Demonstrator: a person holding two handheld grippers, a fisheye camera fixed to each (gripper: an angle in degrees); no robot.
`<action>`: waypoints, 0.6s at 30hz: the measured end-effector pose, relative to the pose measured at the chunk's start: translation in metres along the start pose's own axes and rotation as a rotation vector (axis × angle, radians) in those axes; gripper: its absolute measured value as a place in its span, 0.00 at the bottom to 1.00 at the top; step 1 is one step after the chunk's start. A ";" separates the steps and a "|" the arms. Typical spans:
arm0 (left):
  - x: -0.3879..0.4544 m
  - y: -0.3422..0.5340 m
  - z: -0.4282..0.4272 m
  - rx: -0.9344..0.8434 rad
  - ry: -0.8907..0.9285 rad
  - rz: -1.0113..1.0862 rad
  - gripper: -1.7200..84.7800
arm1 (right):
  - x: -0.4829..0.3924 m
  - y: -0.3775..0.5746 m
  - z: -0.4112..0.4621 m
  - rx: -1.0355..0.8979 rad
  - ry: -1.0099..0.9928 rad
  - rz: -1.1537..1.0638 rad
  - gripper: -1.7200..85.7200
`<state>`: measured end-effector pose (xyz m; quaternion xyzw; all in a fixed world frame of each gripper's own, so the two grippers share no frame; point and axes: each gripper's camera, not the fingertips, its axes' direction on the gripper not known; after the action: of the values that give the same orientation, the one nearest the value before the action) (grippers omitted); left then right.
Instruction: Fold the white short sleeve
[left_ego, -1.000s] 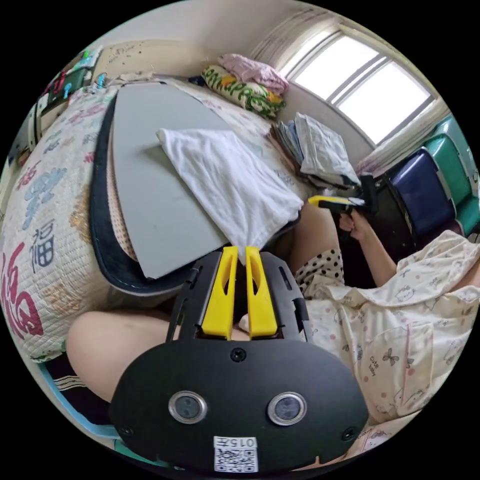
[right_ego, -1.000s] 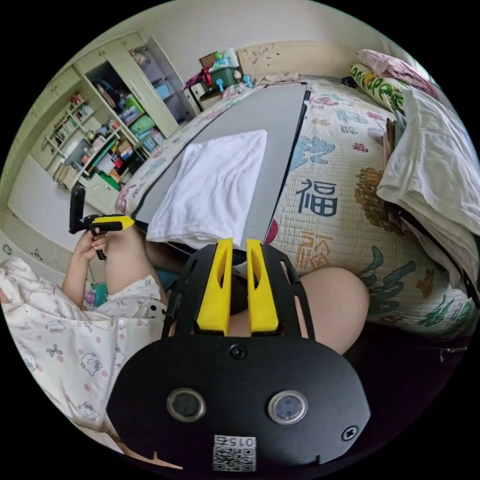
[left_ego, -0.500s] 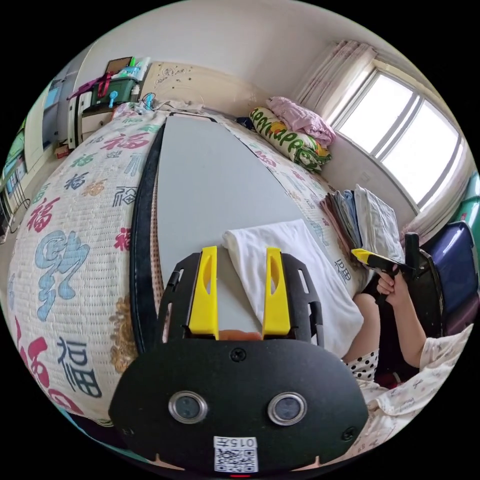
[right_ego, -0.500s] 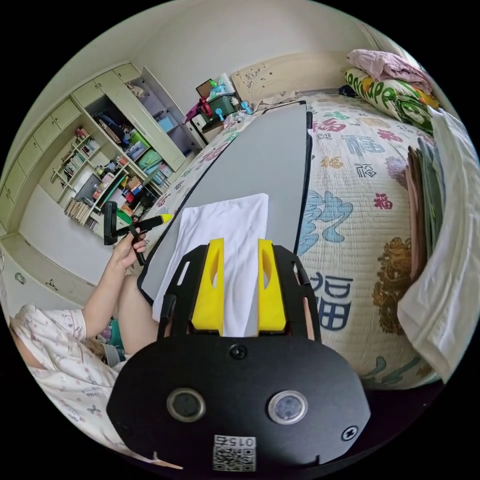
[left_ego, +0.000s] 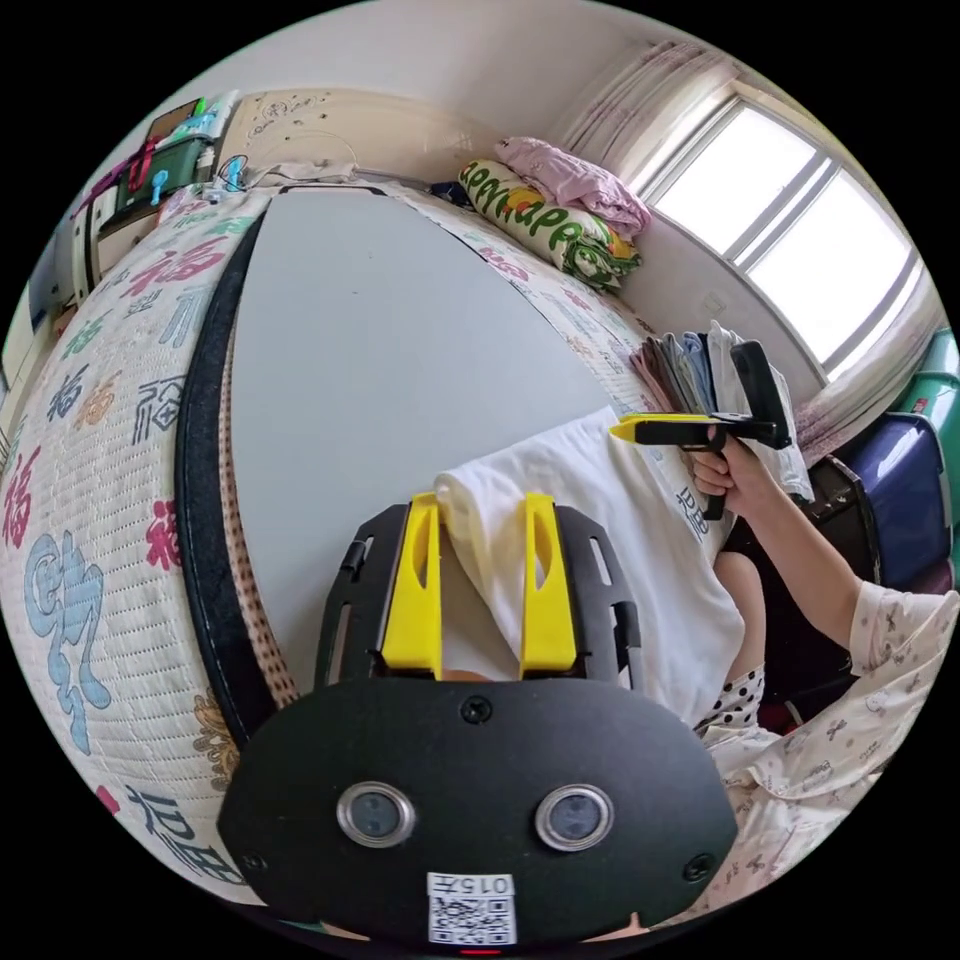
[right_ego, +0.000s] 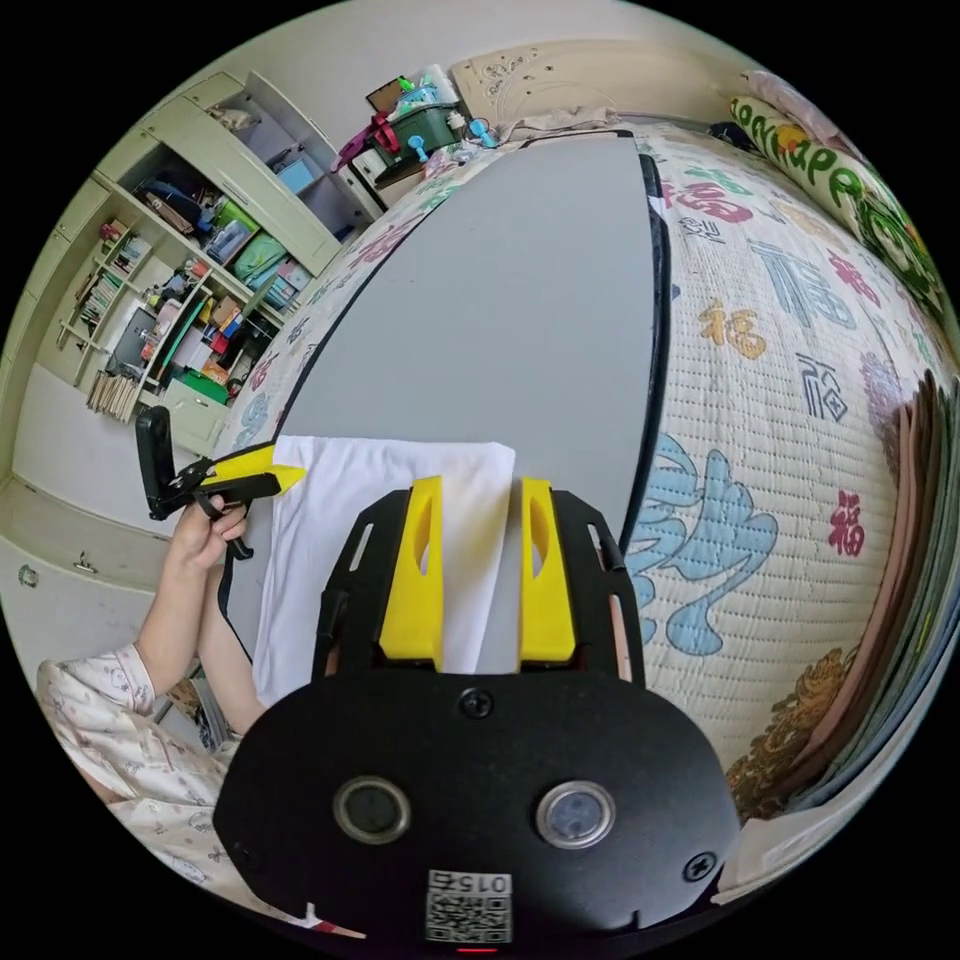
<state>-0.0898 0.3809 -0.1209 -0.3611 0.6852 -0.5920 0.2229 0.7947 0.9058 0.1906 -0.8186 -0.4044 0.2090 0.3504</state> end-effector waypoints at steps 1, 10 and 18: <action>-0.005 0.002 0.002 -0.014 0.020 -0.002 0.13 | -0.002 -0.004 0.003 -0.006 -0.003 -0.004 0.13; -0.001 0.036 -0.023 0.053 0.102 0.098 0.06 | -0.035 0.017 -0.029 0.100 -0.058 -0.033 0.04; 0.077 0.090 -0.118 0.305 0.154 0.313 0.06 | -0.086 0.106 -0.150 0.401 -0.094 -0.116 0.03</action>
<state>-0.2467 0.4023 -0.1756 -0.1665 0.6505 -0.6727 0.3109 0.8931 0.7298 0.2170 -0.6970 -0.4172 0.3027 0.4985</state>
